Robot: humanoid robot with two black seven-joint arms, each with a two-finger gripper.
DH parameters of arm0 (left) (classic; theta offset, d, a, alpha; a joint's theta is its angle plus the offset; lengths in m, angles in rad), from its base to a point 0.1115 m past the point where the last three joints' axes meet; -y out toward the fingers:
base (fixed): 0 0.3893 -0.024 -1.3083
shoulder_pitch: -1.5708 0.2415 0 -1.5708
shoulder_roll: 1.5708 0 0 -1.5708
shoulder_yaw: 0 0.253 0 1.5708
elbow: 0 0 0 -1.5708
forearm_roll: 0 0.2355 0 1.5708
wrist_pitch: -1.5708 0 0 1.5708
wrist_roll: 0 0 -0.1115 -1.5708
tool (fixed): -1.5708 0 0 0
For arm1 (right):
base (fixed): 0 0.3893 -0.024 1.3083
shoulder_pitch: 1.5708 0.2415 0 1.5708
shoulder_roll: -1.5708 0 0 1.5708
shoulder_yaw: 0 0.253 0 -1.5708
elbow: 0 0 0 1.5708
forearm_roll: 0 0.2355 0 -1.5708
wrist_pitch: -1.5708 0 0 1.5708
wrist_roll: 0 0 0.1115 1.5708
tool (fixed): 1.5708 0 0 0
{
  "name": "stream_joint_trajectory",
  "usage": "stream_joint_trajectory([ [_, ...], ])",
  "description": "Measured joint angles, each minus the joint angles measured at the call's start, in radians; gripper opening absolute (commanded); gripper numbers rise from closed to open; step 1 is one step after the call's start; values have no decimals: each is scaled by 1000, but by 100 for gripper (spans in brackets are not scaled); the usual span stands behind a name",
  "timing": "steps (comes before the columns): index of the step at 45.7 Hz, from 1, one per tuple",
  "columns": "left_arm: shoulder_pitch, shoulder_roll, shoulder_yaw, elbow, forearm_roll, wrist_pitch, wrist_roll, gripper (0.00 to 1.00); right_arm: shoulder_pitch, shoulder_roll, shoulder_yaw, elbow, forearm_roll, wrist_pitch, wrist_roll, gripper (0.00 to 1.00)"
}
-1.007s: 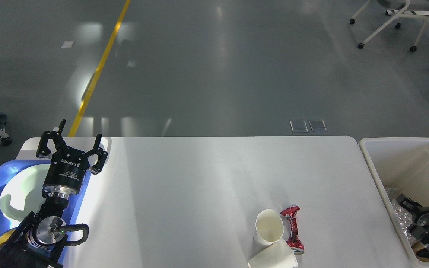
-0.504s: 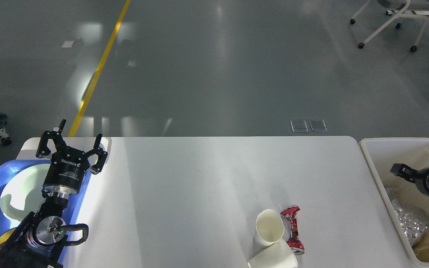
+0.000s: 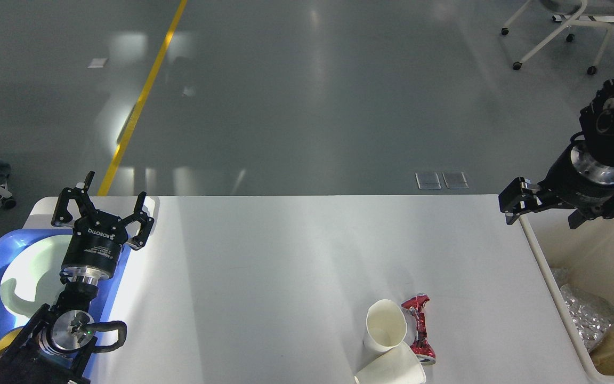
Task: Tidy desktop
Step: 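Raise the right gripper and move it over the white paper cup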
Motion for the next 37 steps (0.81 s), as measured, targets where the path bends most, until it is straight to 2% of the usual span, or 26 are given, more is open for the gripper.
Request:
stream_joint_trajectory([
  [7,0,0,0,0,0,0,0,97,161,51,-16,163,58,2,-69,100],
  [18,0,1,0,0,0,2,0,97,408,138,-7,406,170,4,-76,99],
  [25,0,1,0,0,0,2,-1,97,462,185,-2,432,237,46,-73,99],
  [37,0,1,0,0,0,2,-1,97,438,234,0,430,257,33,-72,99],
])
